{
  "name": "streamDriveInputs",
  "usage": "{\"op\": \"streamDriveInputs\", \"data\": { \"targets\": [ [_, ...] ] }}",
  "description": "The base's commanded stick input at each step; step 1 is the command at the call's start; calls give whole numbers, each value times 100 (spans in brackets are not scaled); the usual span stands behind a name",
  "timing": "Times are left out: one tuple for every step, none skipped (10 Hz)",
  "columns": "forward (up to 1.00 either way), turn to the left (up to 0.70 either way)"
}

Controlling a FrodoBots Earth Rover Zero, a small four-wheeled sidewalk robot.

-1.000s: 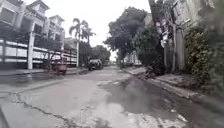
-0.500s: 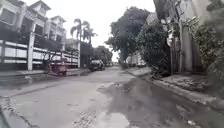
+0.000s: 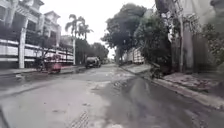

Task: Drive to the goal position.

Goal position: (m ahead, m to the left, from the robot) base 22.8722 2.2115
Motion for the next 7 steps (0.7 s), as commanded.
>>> {"op": "streamDriveInputs", "data": {
  "targets": [
    [70,0],
    [70,0],
    [70,-25],
    [70,-22],
    [70,-3],
    [70,0],
    [70,0]
  ]
}}
